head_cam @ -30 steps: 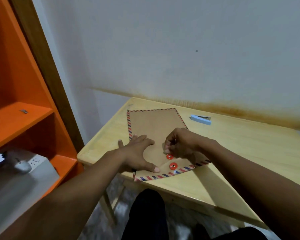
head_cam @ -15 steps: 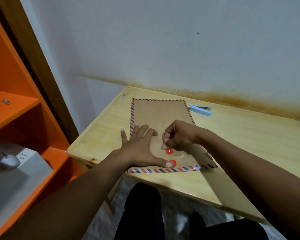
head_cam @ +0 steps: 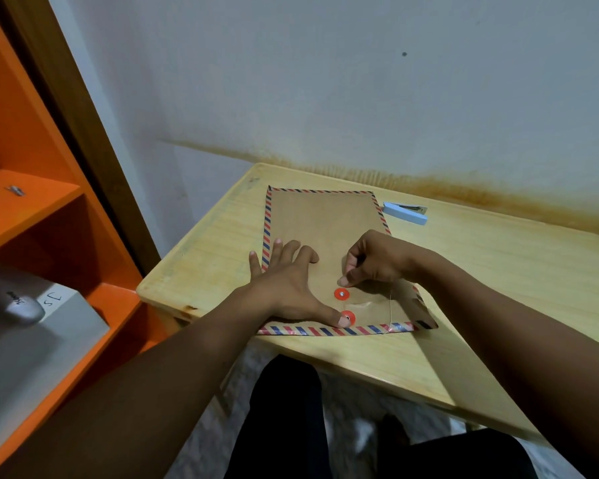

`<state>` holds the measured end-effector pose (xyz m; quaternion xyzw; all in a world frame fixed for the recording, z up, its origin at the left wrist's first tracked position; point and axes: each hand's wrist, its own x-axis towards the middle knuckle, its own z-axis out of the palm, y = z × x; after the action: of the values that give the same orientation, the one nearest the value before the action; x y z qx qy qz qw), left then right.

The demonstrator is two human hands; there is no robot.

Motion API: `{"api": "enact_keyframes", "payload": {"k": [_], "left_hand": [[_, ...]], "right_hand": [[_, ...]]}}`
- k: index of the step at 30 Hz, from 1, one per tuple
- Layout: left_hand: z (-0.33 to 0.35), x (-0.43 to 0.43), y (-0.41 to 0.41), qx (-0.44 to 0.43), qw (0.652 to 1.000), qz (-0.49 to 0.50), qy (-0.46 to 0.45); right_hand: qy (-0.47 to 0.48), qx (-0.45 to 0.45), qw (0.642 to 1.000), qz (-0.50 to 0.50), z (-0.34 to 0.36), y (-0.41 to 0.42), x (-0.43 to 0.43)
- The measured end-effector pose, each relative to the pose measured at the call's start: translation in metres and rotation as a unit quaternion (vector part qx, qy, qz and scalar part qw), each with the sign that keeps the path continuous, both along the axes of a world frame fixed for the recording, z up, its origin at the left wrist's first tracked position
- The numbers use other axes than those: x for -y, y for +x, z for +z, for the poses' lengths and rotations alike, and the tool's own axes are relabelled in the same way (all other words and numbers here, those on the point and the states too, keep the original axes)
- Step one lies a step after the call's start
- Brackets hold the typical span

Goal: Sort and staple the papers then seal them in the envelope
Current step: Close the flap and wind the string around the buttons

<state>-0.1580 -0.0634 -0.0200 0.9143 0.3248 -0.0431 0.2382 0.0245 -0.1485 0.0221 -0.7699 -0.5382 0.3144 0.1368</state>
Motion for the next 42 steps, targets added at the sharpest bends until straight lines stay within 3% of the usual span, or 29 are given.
{"api": "enact_keyframes", "payload": {"k": [5,11,15,18,26,33,42], "left_hand": [[-0.005,0.001,0.002,0.001,1.0,0.009,0.012],[-0.003,0.002,0.013,0.002,1.0,0.03,0.008],[-0.001,0.004,0.014,-0.003,1.0,0.029,0.008],[0.003,-0.002,0.011,-0.005,1.0,0.021,-0.007],[-0.003,-0.009,0.009,0.004,1.0,0.015,-0.007],[0.015,-0.017,-0.007,-0.046,0.997,-0.05,-0.029],[0.004,-0.025,-0.02,0.005,0.998,-0.044,-0.052]], "right_hand": [[0.023,0.031,0.999,-0.023,-0.002,0.008,0.02],[0.175,0.182,0.967,-0.034,0.001,0.009,0.065],[0.152,0.327,0.931,0.051,-0.011,-0.001,0.093],[0.144,0.362,0.911,0.134,-0.016,-0.015,0.105],[0.171,0.364,0.896,0.186,-0.018,-0.044,0.105],[0.149,0.271,0.936,0.166,-0.01,-0.063,0.079],[0.074,0.161,0.977,0.122,0.0,-0.042,0.017]]}}
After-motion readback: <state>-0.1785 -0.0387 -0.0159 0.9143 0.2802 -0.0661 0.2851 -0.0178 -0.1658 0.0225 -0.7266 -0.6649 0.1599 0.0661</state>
